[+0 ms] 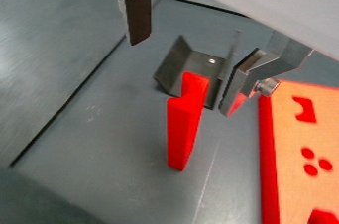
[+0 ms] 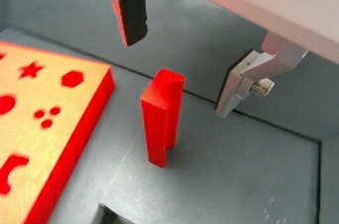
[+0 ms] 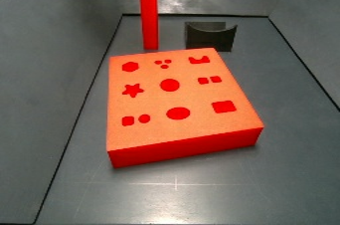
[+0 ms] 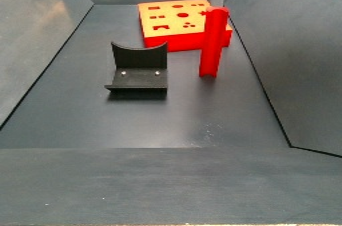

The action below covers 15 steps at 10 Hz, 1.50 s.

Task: Pick up the arch object. Move up. Place the arch object on the fixture. Regrasp the arch object. Rotate the arch object. Move to above the board. Insert the arch object.
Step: Rotate the arch object.

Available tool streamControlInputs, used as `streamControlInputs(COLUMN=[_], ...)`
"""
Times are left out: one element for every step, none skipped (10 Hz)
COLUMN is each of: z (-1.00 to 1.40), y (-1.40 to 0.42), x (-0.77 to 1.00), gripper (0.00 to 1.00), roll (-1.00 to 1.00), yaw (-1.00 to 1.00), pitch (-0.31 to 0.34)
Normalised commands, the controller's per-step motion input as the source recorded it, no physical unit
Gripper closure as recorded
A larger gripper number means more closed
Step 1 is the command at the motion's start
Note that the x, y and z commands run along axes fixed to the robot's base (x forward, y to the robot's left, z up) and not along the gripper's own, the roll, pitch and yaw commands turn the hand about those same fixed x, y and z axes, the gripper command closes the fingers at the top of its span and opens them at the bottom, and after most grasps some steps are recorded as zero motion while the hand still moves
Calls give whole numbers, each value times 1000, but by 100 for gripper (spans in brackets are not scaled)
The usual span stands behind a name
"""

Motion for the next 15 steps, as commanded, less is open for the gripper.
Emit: streamControlInputs(z=[-29,-29,-29,-29,-28,-28,-28,-28,-28,-28,-27,-27,-27,-27,-26], y=[10,10,10,10,10,9,9,9,9,9,9,9,9,9,9], x=[39,39,39,39,39,39,39,39,39,39,40,40,40,40,40], gripper=[0,0,0,0,0,0,0,0,0,0,0,0,0,0,0], roll=[-1,-1,-1,-1,-1,-1,-1,-2,-2,-2,-2,-2,-2,-2,-2], yaw=[1000,1000,1000,1000,1000,1000,1000,1000,1000,1000,1000,1000,1000,1000,1000], pitch=[7,7,7,8,8,8,9,9,10,10,11,11,12,12,14])
